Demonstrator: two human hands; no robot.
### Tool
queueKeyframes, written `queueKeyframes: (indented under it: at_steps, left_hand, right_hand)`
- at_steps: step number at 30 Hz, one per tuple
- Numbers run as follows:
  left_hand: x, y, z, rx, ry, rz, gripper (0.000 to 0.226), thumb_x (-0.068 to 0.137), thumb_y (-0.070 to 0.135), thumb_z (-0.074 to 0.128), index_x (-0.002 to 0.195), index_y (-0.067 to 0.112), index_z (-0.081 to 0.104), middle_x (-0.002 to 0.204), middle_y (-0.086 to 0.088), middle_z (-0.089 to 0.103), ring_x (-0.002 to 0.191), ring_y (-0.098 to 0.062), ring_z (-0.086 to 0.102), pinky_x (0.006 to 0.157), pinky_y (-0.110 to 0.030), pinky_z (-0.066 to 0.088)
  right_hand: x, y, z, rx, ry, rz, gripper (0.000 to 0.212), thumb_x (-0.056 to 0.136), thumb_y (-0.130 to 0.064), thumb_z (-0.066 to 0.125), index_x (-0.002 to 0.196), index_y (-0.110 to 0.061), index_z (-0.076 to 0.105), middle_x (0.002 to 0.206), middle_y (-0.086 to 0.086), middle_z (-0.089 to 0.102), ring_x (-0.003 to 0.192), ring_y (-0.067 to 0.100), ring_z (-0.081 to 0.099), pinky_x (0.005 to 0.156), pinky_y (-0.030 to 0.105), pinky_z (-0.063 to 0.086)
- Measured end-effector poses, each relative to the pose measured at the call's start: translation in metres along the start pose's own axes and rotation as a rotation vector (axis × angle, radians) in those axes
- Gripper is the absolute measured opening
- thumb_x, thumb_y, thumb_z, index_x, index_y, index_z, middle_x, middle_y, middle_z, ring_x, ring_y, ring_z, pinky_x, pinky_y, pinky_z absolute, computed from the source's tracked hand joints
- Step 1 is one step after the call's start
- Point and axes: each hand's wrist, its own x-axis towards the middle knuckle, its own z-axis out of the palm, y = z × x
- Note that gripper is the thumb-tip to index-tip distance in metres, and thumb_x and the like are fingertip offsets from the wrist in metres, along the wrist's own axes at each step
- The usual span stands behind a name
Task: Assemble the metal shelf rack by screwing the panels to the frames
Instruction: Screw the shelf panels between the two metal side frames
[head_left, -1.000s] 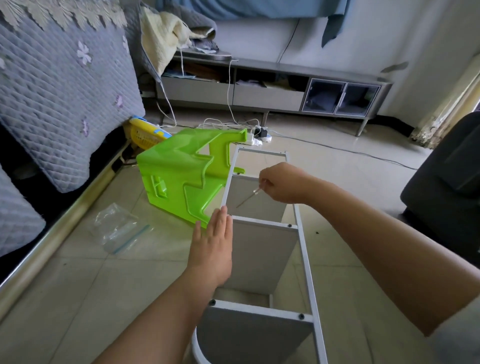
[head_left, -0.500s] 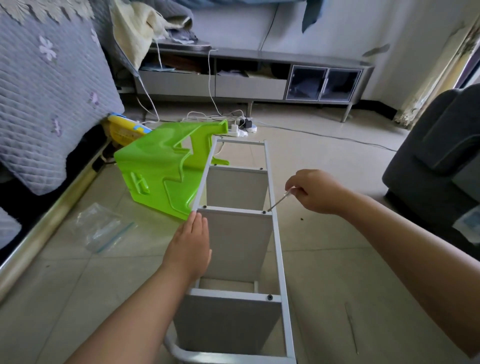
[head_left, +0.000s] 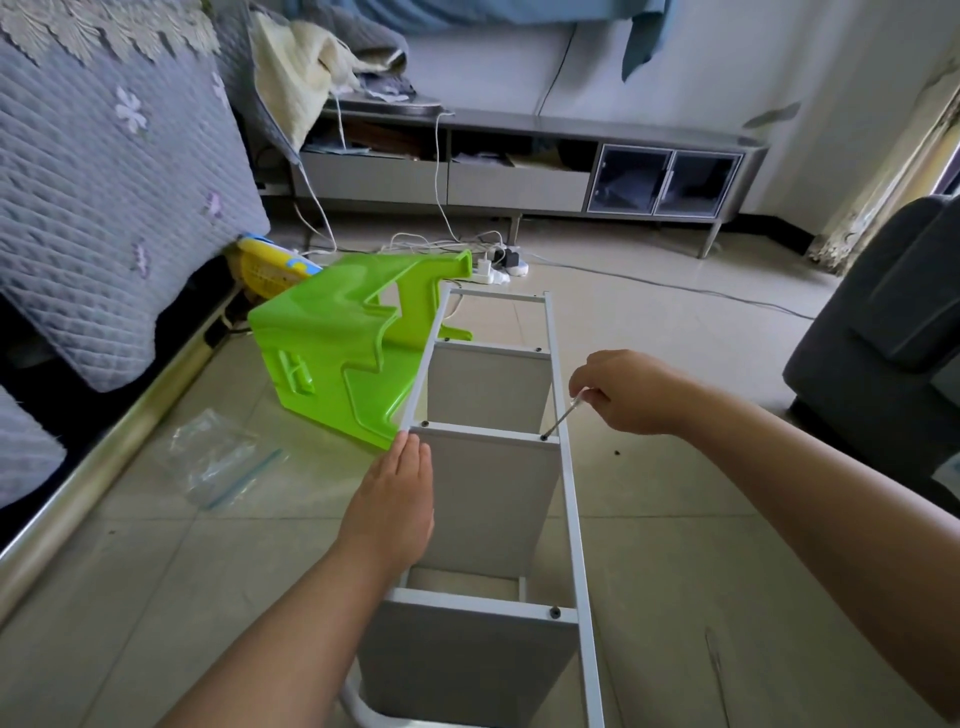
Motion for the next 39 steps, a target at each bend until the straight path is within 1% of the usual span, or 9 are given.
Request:
queueKeyframes:
  at_steps: [7,10,14,18,22,25,30,34,39]
  left_hand:
    - [-0.001,0.002,-0.004,-0.036,-0.011,-0.015,0.081,0.026,0.018,0.09,0.097,-0.012,0.068,0.101,-0.026,0.067,0.098,-0.037,0.066,0.075,-0.044,0.057]
    - [-0.003,0.006,-0.018,-0.04,-0.066,-0.064,0.086,0.057,0.028,0.084,0.121,-0.017,0.05,0.128,-0.032,0.049,0.124,-0.039,0.048,0.1,-0.042,0.045]
    - [-0.002,0.009,-0.025,-0.077,-0.101,-0.096,0.066,0.097,0.021,0.036,0.146,-0.004,0.0,0.156,-0.017,-0.003,0.145,-0.027,-0.005,0.119,-0.034,0.002]
    - [-0.002,0.007,-0.033,-0.1,-0.138,-0.095,0.084,0.067,0.025,0.078,0.129,-0.017,0.041,0.137,-0.033,0.04,0.131,-0.038,0.04,0.105,-0.04,0.039]
    - [-0.002,0.005,-0.047,-0.138,-0.128,-0.089,0.068,0.094,0.03,0.045,0.146,0.0,0.015,0.153,-0.016,0.018,0.14,-0.029,0.024,0.111,-0.033,0.024]
    - [0.023,-0.007,-0.065,-0.173,-0.002,-0.181,0.049,0.093,0.034,0.046,0.134,0.007,0.038,0.13,-0.014,0.048,0.114,-0.032,0.052,0.09,-0.037,0.042]
    - [0.089,-0.016,-0.061,-0.214,-0.169,-0.267,0.041,0.097,0.036,0.038,0.126,0.007,0.043,0.134,-0.013,0.043,0.125,-0.031,0.041,0.097,-0.038,0.038]
    - [0.124,-0.009,-0.036,-0.241,-0.165,-0.245,0.046,0.097,0.037,0.038,0.13,0.005,0.038,0.139,-0.013,0.037,0.131,-0.026,0.035,0.103,-0.036,0.034]
    - [0.14,-0.017,-0.018,-0.342,-0.095,-0.255,0.041,0.096,0.034,0.039,0.124,0.004,0.044,0.139,-0.014,0.039,0.125,-0.029,0.043,0.1,-0.035,0.036]
  right_hand:
    - [0.024,-0.019,-0.023,0.017,-0.228,0.241,0.029,0.1,-0.018,0.035,0.095,-0.002,0.059,0.076,0.006,0.054,0.067,0.016,0.053,0.058,0.021,0.039]
    - [0.027,-0.021,-0.029,0.083,-0.303,0.26,0.03,0.101,-0.027,0.03,0.093,-0.001,0.044,0.067,0.005,0.042,0.052,0.015,0.043,0.049,0.023,0.035]
    - [0.029,-0.029,-0.023,0.055,-0.252,0.19,0.024,0.094,-0.003,0.036,0.114,0.009,0.044,0.075,0.009,0.048,0.062,0.02,0.05,0.049,0.02,0.032]
    - [0.029,-0.026,-0.023,-0.031,-0.186,0.186,0.034,0.096,-0.002,0.031,0.122,0.002,0.053,0.113,0.011,0.058,0.103,0.023,0.056,0.083,0.024,0.042]
    - [0.032,-0.023,-0.03,-0.015,-0.232,0.213,0.027,0.099,-0.009,0.032,0.107,-0.001,0.057,0.096,0.012,0.06,0.093,0.029,0.057,0.075,0.028,0.045]
    - [0.044,-0.006,-0.04,-0.017,-0.154,0.242,0.036,0.099,-0.015,0.032,0.071,-0.003,0.05,0.059,0.01,0.044,0.051,0.027,0.05,0.051,0.026,0.038]
    - [0.075,0.022,-0.022,0.039,0.18,0.298,0.037,0.101,-0.012,0.024,0.121,0.002,0.052,0.119,0.018,0.056,0.109,0.033,0.055,0.084,0.034,0.043]
    - [0.094,0.037,0.008,0.267,0.44,0.304,0.03,0.099,-0.015,0.037,0.101,0.008,0.057,0.1,0.024,0.062,0.091,0.035,0.057,0.061,0.028,0.028]
    - [0.106,0.056,0.012,0.212,0.579,0.16,0.025,0.096,-0.014,0.043,0.095,0.006,0.058,0.09,0.021,0.063,0.081,0.036,0.056,0.06,0.028,0.027]
